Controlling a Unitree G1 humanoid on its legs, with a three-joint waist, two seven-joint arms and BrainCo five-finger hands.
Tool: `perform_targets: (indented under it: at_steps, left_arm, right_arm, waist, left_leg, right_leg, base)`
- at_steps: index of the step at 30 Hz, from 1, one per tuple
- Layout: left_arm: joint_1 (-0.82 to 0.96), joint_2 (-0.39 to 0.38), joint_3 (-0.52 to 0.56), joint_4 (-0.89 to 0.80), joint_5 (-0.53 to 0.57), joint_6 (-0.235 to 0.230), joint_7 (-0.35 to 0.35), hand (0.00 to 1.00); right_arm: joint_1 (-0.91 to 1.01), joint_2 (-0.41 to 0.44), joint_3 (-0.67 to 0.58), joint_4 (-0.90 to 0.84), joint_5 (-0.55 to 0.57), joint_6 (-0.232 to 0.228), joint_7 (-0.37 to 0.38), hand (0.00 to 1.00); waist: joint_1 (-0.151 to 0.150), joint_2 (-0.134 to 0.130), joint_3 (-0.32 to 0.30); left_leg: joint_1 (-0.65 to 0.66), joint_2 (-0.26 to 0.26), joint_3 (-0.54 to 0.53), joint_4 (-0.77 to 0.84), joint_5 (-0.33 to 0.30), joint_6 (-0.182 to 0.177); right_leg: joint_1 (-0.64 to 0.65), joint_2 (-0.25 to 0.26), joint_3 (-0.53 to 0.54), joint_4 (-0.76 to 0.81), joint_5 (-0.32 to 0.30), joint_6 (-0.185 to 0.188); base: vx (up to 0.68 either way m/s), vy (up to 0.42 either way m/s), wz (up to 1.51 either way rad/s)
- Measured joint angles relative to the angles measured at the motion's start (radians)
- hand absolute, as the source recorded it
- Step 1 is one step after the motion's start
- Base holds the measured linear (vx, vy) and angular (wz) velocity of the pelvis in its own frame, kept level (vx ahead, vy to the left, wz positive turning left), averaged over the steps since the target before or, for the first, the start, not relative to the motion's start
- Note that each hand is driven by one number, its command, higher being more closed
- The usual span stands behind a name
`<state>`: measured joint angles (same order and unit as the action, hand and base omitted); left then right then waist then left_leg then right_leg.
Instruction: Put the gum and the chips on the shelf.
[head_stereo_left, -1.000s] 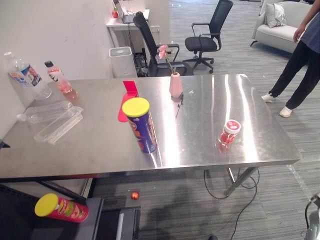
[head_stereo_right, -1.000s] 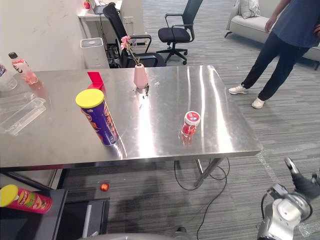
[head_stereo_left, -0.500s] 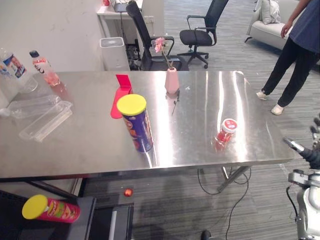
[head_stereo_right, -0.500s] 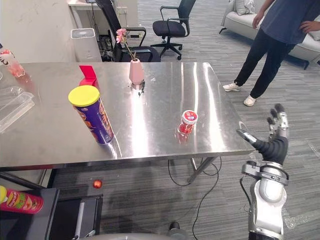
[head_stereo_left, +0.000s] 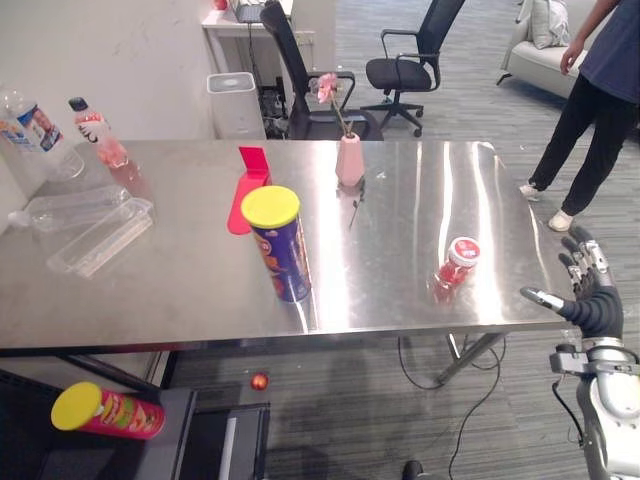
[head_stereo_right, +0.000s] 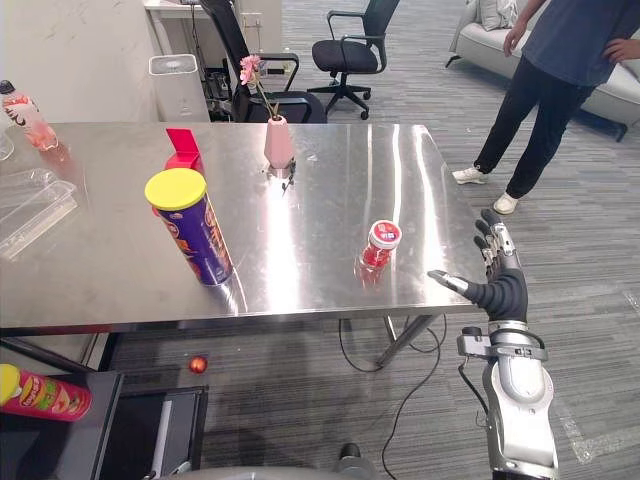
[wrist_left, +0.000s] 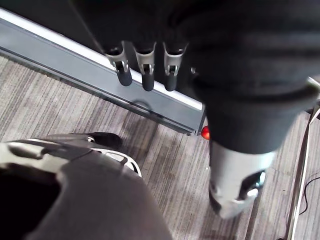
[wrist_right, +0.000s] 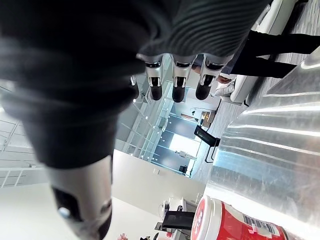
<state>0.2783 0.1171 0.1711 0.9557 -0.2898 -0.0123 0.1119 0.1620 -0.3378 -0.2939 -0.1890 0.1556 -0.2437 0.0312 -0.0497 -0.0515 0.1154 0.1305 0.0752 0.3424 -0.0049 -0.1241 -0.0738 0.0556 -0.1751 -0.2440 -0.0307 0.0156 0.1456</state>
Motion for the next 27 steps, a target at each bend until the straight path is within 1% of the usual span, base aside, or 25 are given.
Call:
perform_targets:
  at_steps: [4, 7, 12, 15, 16, 21, 27]
  left_arm:
    - [0.0, 0.004, -0.01, 0.0, 0.0, 0.0, -0.001, 0.0]
    - [0.0, 0.005, -0.017, 0.0, 0.0, 0.001, -0.001, 0.0]
    - [-0.001, 0.006, -0.028, -0.001, 0.0, 0.001, -0.004, 0.0]
    - [-0.002, 0.005, -0.036, -0.002, 0.0, 0.001, -0.009, 0.0]
    - [-0.002, 0.006, -0.039, -0.002, 0.0, 0.002, -0.009, 0.0]
    - [-0.002, 0.013, -0.047, -0.011, -0.001, 0.007, -0.009, 0.0]
    - [-0.003, 0.016, -0.047, -0.021, -0.001, 0.007, -0.009, 0.0]
  right_arm:
    - [0.0, 0.0, 0.002, 0.007, -0.001, 0.001, -0.023, 0.0]
    - [-0.002, 0.0, 0.011, 0.016, 0.0, 0.013, -0.046, 0.0]
    - [-0.015, -0.017, 0.026, 0.092, 0.001, 0.022, -0.075, 0.0]
    - [-0.044, -0.041, 0.026, 0.128, 0.002, 0.023, -0.08, 0.0]
    - [-0.047, -0.043, 0.026, 0.133, 0.002, 0.023, -0.085, 0.0]
    - [-0.101, -0.044, 0.027, 0.177, 0.002, 0.023, -0.113, 0.0]
    - [-0.143, -0.044, 0.027, 0.211, 0.0, 0.022, -0.115, 0.0]
  waist:
    - [0.003, 0.001, 0.0]
    - [0.008, 0.004, 0.003]
    - [0.009, 0.01, 0.009]
    - [0.024, 0.016, 0.022]
    - [0.024, 0.016, 0.022]
    - [0.026, 0.008, 0.035]
    - [0.029, 0.001, 0.061]
  left_leg:
    - [-0.006, 0.0, -0.003, 0.005, 0.0, 0.0]
    - [-0.007, -0.002, -0.005, 0.006, 0.0, 0.0]
    - [-0.027, -0.008, -0.027, 0.007, 0.005, 0.007]
    - [-0.033, -0.012, -0.03, 0.008, 0.007, 0.01]
    - [-0.038, -0.013, -0.033, 0.009, 0.007, 0.011]
    - [-0.056, -0.02, -0.05, 0.009, 0.012, 0.018]
    - [-0.061, -0.026, -0.062, 0.008, 0.015, 0.023]
  right_leg:
    - [-0.001, 0.0, -0.005, 0.0, 0.0, 0.0]
    - [-0.002, -0.001, -0.006, 0.001, 0.0, 0.0]
    - [-0.014, -0.007, -0.021, 0.005, 0.0, 0.0]
    - [-0.02, -0.012, -0.022, 0.014, 0.0, 0.0]
    - [-0.024, -0.014, -0.024, 0.014, 0.0, 0.0]
    - [-0.033, -0.021, -0.036, 0.017, 0.001, 0.001]
    - [-0.031, -0.028, -0.05, 0.018, 0.003, 0.004]
  base:
    - [-0.01, -0.009, 0.03]
    - [0.0, 0.0, 0.0]
    - [-0.01, -0.001, 0.09]
    - [-0.01, 0.008, 0.04]
    - [-0.02, 0.015, 0.06]
    - [0.0, 0.009, 0.1]
    - [0.0, 0.01, 0.07]
